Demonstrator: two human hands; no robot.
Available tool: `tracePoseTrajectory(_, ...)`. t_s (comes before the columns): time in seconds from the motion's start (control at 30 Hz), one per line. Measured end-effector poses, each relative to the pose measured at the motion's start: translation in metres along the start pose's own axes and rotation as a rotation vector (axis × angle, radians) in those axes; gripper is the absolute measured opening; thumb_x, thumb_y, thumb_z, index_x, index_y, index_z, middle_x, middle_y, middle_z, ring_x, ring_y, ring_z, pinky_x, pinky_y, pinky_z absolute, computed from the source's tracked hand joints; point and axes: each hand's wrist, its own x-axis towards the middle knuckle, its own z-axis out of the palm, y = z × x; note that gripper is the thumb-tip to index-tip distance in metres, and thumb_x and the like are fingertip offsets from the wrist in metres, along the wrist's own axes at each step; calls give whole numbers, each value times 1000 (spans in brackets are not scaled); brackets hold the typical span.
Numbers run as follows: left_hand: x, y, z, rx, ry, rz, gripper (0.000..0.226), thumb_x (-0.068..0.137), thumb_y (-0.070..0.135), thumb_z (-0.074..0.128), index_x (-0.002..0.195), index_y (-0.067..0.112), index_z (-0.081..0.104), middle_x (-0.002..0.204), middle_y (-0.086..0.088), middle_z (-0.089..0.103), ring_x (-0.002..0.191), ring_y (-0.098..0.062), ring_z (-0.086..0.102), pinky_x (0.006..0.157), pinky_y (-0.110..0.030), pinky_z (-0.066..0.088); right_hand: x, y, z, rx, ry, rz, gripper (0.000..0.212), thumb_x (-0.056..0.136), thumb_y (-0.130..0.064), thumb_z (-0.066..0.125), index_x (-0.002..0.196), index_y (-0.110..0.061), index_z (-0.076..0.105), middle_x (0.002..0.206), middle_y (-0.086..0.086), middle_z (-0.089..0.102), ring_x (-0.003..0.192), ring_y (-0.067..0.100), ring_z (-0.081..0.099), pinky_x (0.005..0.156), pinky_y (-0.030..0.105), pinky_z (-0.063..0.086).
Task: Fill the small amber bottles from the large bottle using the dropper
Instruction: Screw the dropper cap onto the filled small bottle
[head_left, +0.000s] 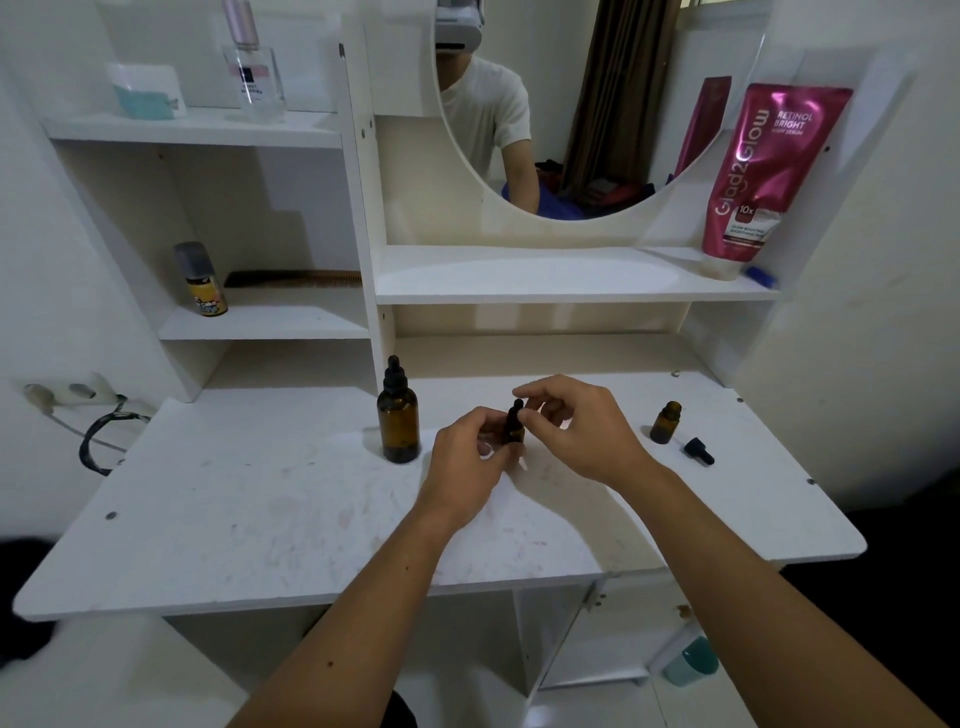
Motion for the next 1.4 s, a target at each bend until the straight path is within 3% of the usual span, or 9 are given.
tracePoseTrajectory(0.17,0,0,1,-1,5,-4,30,93,16,78,120,21,69,107,12,75,99,-3,69,89,-19,56,-1,1,4,-6,57,59,22,85,-41,85,95,-23,77,80,-11,72,73,6,67,68,15,53)
tracePoseTrajectory(0.3,0,1,1,8,3,-17,30,94,16,77,123,19,68,112,8,75,102,-7,69,93,-21,56,-2,1,4,28,38,1,21,89,-27,82,110,-24,79,95,-14,74,80,4,69,77,16,52)
tracePoseTrajectory(0.43,0,2,0,5,4,-4,28,93,14,77,119,19,69,106,8,75,98,-6,70,89,-21,57,-1,0,7,30,79,85,27,79,-41,89,93,-23,75,82,-12,71,75,5,67,70,15,55)
tracePoseTrajectory(0.6,-1,4,-1,-3,1,-11,27,93,14,78,118,17,70,106,9,75,99,-5,69,89,-20,57,-3,1,9,19,49,34,17,87,-30,83,103,-24,78,92,-12,73,78,8,69,78,29,60)
tracePoseTrajectory(0.7,-1,3,0,0,6,-13,26,92,13,78,116,19,70,104,9,75,98,-7,70,89,-22,58,-2,1,10,-24,122,72,29,80,-46,87,90,-22,74,82,-11,69,72,8,66,68,19,55)
tracePoseTrajectory(0.83,0,3,-1,0,4,-6,27,92,12,78,118,17,70,106,9,75,99,-6,70,90,-22,57,-3,0,12,32,69,24,17,90,-29,79,107,-25,78,94,-10,71,79,8,69,75,21,55)
tracePoseTrajectory(0.97,0,3,0,14,14,-3,28,91,12,79,117,19,70,104,10,75,96,-3,70,88,-17,57,-2,1,13,29,109,89,24,84,-40,85,96,-22,74,85,-8,69,76,8,66,69,14,52)
tracePoseTrajectory(1.2,0,5,-2,1,14,-8,28,91,12,79,117,16,71,104,9,75,95,-1,70,85,-13,55,-1,0,13,11,71,59,15,90,-29,81,103,-20,80,92,-6,70,80,6,66,72,8,49)
tracePoseTrajectory(1.4,1,5,0,9,11,-33,29,92,17,79,119,16,71,107,6,76,98,-9,70,90,-24,58,-1,4,6,55,-63,-15,25,97,-14,72,120,-22,77,110,-11,68,91,8,68,87,15,55)
